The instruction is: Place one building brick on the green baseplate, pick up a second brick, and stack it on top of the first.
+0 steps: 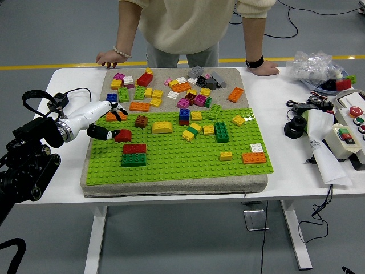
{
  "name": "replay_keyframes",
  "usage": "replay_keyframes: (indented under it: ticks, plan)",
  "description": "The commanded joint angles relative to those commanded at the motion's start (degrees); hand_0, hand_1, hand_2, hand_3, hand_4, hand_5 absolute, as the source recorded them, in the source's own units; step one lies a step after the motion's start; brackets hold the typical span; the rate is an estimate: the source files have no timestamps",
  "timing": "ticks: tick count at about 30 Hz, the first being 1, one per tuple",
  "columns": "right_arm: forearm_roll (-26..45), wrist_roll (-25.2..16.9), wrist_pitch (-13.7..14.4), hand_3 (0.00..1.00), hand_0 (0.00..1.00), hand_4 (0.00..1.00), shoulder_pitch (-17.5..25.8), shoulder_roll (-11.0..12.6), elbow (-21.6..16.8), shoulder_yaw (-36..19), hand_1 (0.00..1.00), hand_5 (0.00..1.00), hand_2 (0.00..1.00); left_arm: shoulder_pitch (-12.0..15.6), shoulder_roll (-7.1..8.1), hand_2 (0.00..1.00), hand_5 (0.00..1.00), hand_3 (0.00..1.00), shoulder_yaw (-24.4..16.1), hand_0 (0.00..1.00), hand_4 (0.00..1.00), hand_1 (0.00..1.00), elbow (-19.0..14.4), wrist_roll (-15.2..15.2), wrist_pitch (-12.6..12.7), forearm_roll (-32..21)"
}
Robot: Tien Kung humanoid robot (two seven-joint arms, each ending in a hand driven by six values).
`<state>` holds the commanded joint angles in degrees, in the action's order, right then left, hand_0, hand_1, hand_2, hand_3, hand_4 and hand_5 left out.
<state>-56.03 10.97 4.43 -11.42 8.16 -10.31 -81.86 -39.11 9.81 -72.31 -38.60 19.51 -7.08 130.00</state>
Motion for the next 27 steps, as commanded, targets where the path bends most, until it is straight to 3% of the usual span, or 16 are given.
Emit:
replay_keyframes:
  ticks: [1, 6, 7, 14, 27]
  plan:
    - [0.0, 0.0, 0.0, 0.687, 0.781, 0.914, 0.0, 0.0, 0.0, 0.1, 0.719, 0.642, 0.755, -0.3, -0.24, 0.657, 0.002, 0.803, 0.0, 0.825, 0.769, 0.758, 0.8, 0.1, 0.0, 0.0]
    - [-0.2, 0.0, 0.0, 0.687, 0.781, 0.914, -0.2, 0.0, 0.0, 0.3, 0.719, 0.642, 0.755, -1.5, -1.25, 0.657, 0.002, 0.803, 0.0, 0.825, 0.769, 0.758, 4.3, 0.5, 0.3, 0.0]
    - [-0.2, 0.0, 0.1, 0.687, 0.781, 0.914, -0.2, 0.0, 0.0, 0.3, 0.719, 0.641, 0.754, -1.6, -1.34, 0.775, 0.024, 0.833, 0.0, 0.875, 0.855, 0.802, 4.6, 0.5, 0.3, 0.0]
    - [-0.3, 0.0, 0.0, 0.687, 0.781, 0.914, -0.3, 0.0, 0.0, 0.5, 0.719, 0.642, 0.753, -2.8, -2.12, 0.780, 0.021, 0.838, -0.1, 0.883, 0.858, 0.808, 8.7, 0.6, 0.9, 0.0]
    - [0.0, 0.0, 0.0, 0.686, 0.781, 0.915, -0.4, 0.0, 0.0, 0.5, 0.718, 0.642, 0.752, -4.7, -2.86, 0.777, 0.015, 0.837, 0.6, 0.882, 0.868, 0.804, 12.9, 0.9, 2.5, 0.0]
